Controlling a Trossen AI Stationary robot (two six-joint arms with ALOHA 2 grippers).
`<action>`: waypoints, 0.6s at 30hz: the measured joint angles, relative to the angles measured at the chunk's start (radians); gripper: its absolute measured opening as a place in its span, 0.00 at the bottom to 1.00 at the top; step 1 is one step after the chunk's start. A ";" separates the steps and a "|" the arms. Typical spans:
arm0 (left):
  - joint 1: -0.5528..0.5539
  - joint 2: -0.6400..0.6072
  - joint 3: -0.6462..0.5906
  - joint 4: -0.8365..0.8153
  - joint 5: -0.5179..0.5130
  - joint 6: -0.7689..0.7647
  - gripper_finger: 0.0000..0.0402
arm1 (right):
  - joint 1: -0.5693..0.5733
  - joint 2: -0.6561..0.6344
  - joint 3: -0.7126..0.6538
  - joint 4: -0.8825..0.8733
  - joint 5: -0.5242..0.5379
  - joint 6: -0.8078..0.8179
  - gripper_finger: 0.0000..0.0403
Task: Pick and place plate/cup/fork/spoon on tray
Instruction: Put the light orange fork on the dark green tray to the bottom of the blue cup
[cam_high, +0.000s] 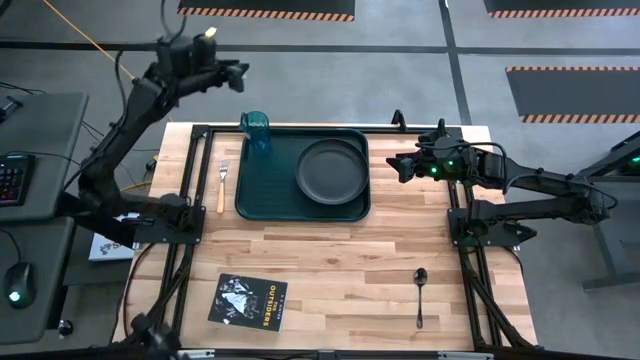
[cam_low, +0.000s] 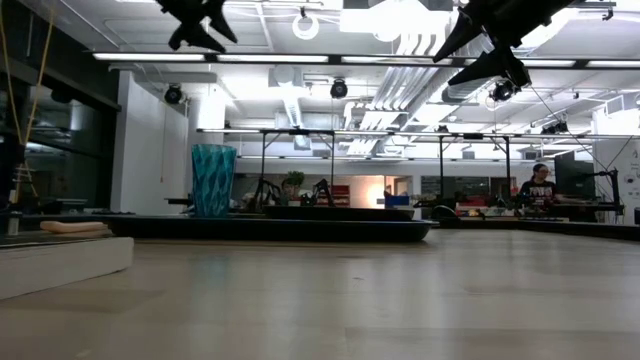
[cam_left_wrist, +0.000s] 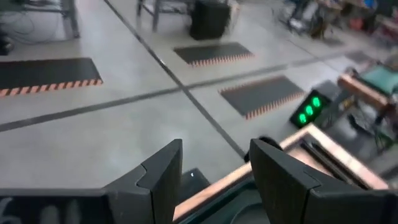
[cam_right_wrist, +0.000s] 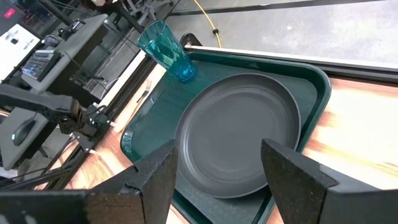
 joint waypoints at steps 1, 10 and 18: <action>-0.001 -0.036 -0.049 0.020 -0.015 -0.017 0.45 | 0.000 0.000 0.000 0.000 0.000 0.001 0.55; -0.171 -0.260 -0.277 -0.333 -0.440 -0.231 0.43 | 0.000 0.000 0.000 -0.004 -0.007 0.004 0.55; -0.342 -0.248 -0.429 -0.510 -0.541 -0.471 0.39 | 0.000 0.000 0.000 -0.004 -0.009 0.001 0.55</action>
